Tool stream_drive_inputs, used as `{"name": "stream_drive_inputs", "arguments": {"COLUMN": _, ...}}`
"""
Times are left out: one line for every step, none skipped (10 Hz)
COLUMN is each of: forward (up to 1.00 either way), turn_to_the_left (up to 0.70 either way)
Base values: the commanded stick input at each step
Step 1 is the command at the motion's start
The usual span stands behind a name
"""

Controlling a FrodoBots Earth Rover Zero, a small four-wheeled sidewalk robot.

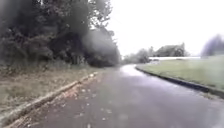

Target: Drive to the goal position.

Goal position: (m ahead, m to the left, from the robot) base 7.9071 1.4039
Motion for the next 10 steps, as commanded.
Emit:
{"name": "stream_drive_inputs", "arguments": {"forward": 0.70, "turn_to_the_left": -0.14}}
{"name": "stream_drive_inputs", "arguments": {"forward": 0.70, "turn_to_the_left": -0.14}}
{"name": "stream_drive_inputs", "arguments": {"forward": 0.70, "turn_to_the_left": -0.14}}
{"name": "stream_drive_inputs", "arguments": {"forward": 0.70, "turn_to_the_left": -0.14}}
{"name": "stream_drive_inputs", "arguments": {"forward": 0.70, "turn_to_the_left": -0.14}}
{"name": "stream_drive_inputs", "arguments": {"forward": 0.70, "turn_to_the_left": -0.14}}
{"name": "stream_drive_inputs", "arguments": {"forward": 0.70, "turn_to_the_left": -0.14}}
{"name": "stream_drive_inputs", "arguments": {"forward": 0.70, "turn_to_the_left": -0.14}}
{"name": "stream_drive_inputs", "arguments": {"forward": 0.70, "turn_to_the_left": -0.14}}
{"name": "stream_drive_inputs", "arguments": {"forward": 0.70, "turn_to_the_left": -0.14}}
